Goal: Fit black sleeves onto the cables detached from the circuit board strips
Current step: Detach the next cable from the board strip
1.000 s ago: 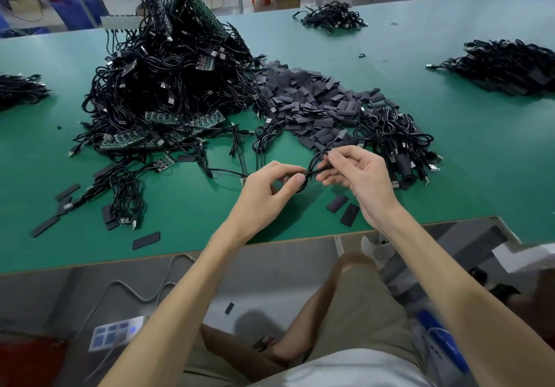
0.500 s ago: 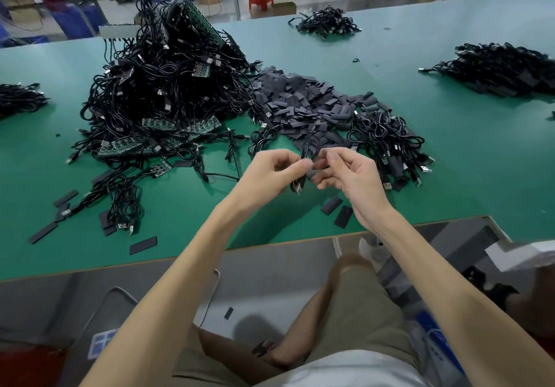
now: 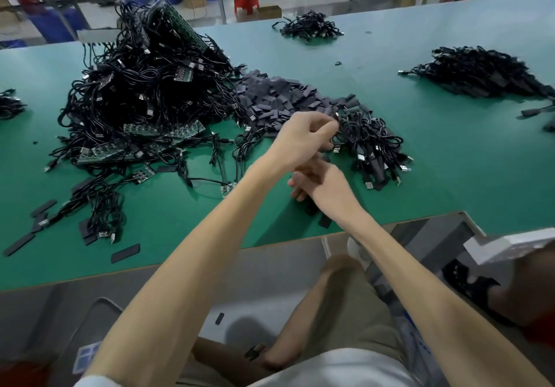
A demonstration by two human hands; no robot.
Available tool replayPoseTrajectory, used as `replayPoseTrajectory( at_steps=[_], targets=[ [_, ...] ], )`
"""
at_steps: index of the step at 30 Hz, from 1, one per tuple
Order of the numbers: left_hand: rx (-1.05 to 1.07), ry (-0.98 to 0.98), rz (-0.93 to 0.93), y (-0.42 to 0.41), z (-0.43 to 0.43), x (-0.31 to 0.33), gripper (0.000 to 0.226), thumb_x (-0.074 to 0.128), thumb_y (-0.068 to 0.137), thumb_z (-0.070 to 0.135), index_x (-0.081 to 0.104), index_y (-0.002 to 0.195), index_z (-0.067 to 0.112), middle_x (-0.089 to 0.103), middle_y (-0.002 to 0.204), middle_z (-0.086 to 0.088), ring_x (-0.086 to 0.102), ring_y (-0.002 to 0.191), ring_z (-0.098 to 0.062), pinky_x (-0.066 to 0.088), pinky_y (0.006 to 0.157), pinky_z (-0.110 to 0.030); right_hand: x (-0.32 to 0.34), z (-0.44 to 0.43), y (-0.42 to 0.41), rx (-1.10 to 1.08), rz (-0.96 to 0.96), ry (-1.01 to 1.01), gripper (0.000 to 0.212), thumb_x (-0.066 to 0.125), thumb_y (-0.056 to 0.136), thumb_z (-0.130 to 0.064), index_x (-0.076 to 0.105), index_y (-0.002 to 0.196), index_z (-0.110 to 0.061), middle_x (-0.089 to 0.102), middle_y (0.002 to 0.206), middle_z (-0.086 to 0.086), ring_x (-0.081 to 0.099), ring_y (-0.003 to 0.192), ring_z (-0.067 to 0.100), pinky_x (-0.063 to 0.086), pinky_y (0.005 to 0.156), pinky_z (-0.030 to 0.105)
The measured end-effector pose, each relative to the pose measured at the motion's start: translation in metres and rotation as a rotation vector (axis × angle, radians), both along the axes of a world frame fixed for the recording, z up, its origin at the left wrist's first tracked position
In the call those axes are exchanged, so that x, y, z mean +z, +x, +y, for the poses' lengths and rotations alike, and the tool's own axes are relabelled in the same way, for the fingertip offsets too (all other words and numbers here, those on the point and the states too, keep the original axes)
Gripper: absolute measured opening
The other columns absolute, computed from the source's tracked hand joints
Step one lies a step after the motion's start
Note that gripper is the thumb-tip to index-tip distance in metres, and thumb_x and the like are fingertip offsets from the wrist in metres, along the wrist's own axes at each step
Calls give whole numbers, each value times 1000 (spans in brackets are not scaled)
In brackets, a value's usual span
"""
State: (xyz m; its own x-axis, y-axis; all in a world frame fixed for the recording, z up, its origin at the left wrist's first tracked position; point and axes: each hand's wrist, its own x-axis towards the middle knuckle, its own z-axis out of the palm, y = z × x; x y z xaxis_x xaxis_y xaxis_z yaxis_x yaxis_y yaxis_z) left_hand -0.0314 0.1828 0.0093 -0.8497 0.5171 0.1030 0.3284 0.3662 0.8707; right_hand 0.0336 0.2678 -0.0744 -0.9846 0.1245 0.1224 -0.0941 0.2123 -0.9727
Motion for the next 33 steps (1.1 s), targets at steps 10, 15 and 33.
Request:
replayPoseTrajectory(
  at_steps=[10, 15, 33],
  targets=[
    [192, -675, 304, 6, -139, -43, 57, 77, 81, 54, 65, 129, 26, 54, 134, -2, 44, 129, -24, 29, 111, -42, -4, 3, -3, 40, 1, 16, 10, 59, 101, -6, 66, 107, -5, 74, 84, 11, 70, 65, 18, 53, 60, 25],
    [161, -621, 310, 11, -157, -61, 58, 73, 85, 53, 61, 134, 26, 56, 132, -4, 39, 129, -24, 31, 105, -39, 0, 1, -1, 48, -6, 27, 10, 59, 101, -6, 67, 108, -4, 74, 85, 12, 70, 66, 17, 54, 61, 26],
    [118, -68, 280, 28, -108, -81, 14, 56, 105, 26, 64, 97, 18, 71, 88, 8, 66, 86, -12, 49, 76, -21, 3, -7, 5, 90, 86, 327, 9, 75, 90, -17, 68, 97, -18, 71, 87, -7, 68, 79, 7, 47, 67, 17]
  ],
)
